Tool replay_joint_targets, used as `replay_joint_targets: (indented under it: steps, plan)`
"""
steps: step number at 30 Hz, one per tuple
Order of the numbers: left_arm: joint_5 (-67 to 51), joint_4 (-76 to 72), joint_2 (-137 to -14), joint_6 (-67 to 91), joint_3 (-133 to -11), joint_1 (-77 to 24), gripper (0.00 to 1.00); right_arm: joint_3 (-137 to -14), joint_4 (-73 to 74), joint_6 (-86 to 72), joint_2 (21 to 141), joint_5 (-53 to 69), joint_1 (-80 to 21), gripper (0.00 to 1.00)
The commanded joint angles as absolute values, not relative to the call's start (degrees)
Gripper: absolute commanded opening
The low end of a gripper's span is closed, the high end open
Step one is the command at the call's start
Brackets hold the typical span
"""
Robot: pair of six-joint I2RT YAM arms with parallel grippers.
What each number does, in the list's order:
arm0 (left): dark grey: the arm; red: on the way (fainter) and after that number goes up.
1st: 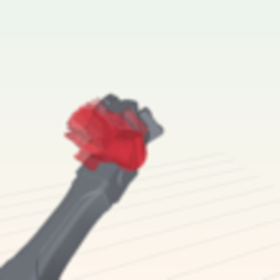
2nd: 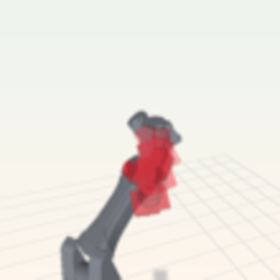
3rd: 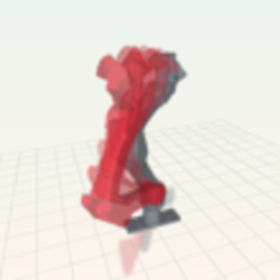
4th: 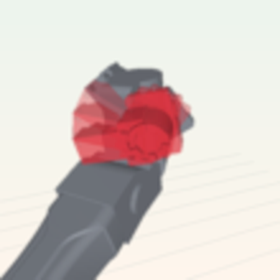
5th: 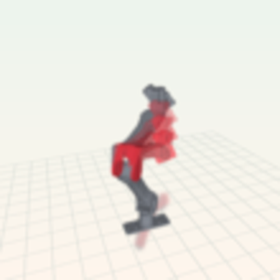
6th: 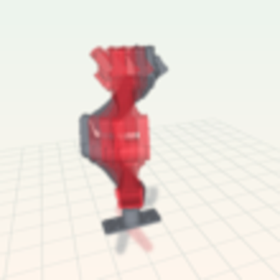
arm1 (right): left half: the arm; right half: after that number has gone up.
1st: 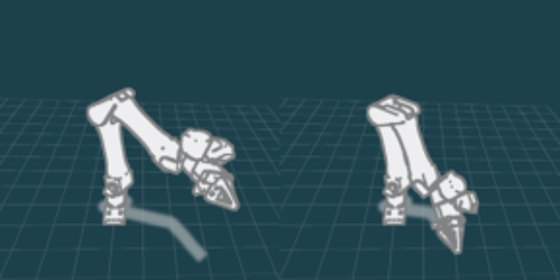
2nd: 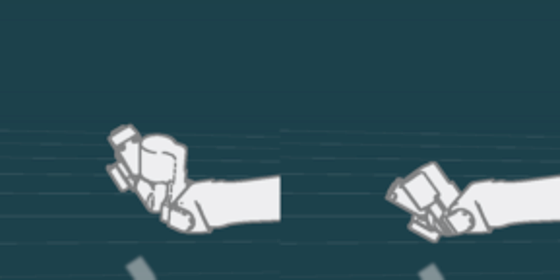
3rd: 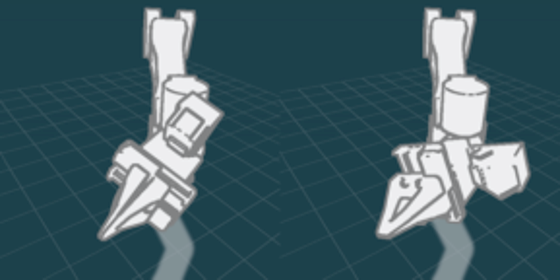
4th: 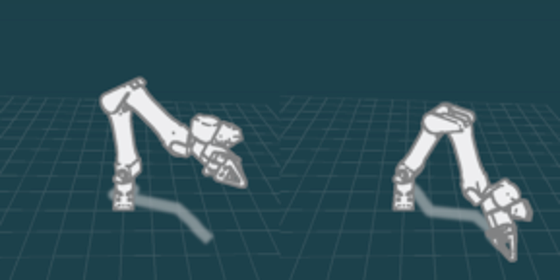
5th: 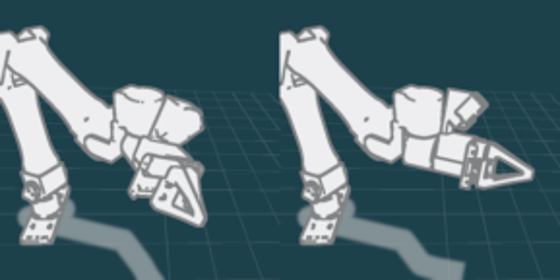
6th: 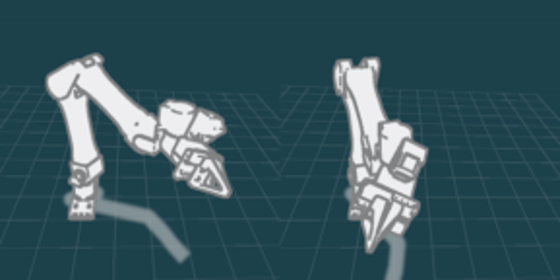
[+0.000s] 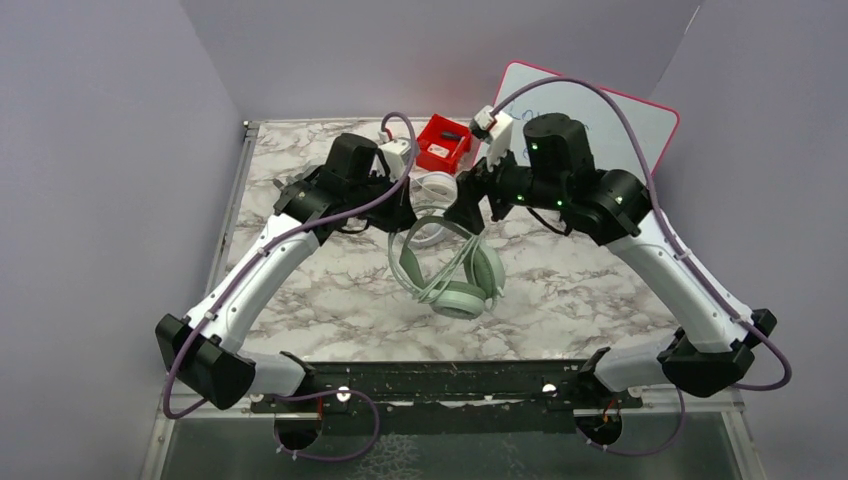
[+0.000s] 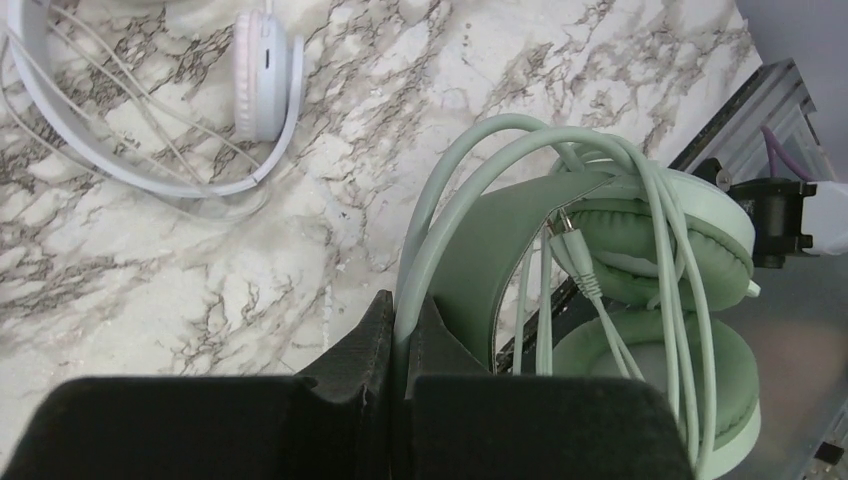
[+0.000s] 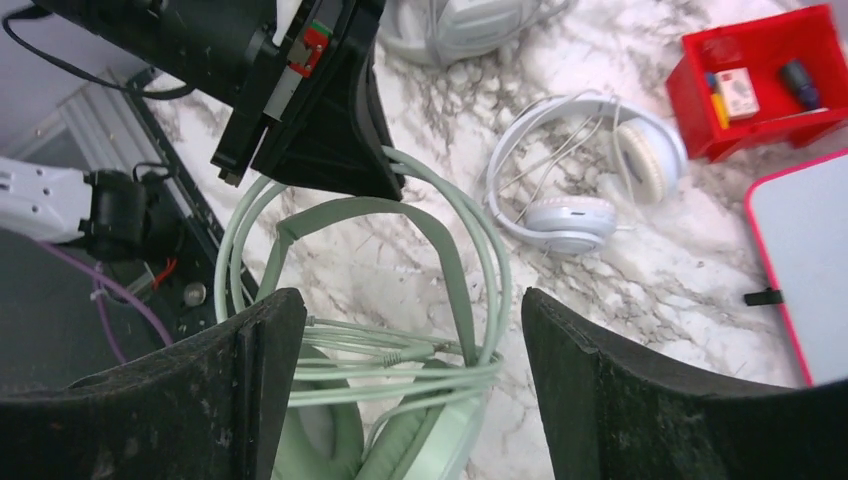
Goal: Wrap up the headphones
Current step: Place the headphones at the center of the board.
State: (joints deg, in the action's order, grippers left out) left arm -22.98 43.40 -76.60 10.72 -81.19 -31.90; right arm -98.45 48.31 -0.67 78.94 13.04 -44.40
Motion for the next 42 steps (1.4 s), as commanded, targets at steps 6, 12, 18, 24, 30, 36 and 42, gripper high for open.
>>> replay_joint_targets:
  steps: [6, 12, 18, 24, 30, 36, 42]
  plan:
    - [-22.4, 36.3, -68.0, 16.7, -74.4, -29.8, 0.00, -98.1, 41.1, -2.3, 70.6, 3.7, -44.1, 0.88]
    - [-23.9, 27.1, -65.4, 22.8, -64.4, -29.4, 0.00, -97.7, 40.6, -0.5, 68.9, 2.4, -44.1, 0.90]
    - [-23.7, 11.7, -63.0, 30.2, -52.3, -29.4, 0.00, -94.9, 39.1, -0.5, 67.0, 2.2, -44.1, 0.91]
    - [-20.9, -1.2, -60.2, 34.4, -37.5, -29.6, 0.00, -92.3, 37.1, 1.7, 64.9, 2.0, -44.1, 0.94]
    - [-14.0, -13.1, -57.0, 37.9, -24.7, -30.9, 0.00, -90.6, 35.8, 2.9, 64.5, 2.2, -44.1, 0.95]
    - [-10.8, -20.1, -56.6, 39.0, -18.0, -30.9, 0.00, -88.5, 34.7, 3.3, 63.9, 2.4, -44.1, 0.96]
    - [-7.9, -21.3, -56.2, 40.1, -14.0, -30.9, 0.00, -84.2, 31.7, 3.5, 61.5, 2.4, -44.1, 0.97]
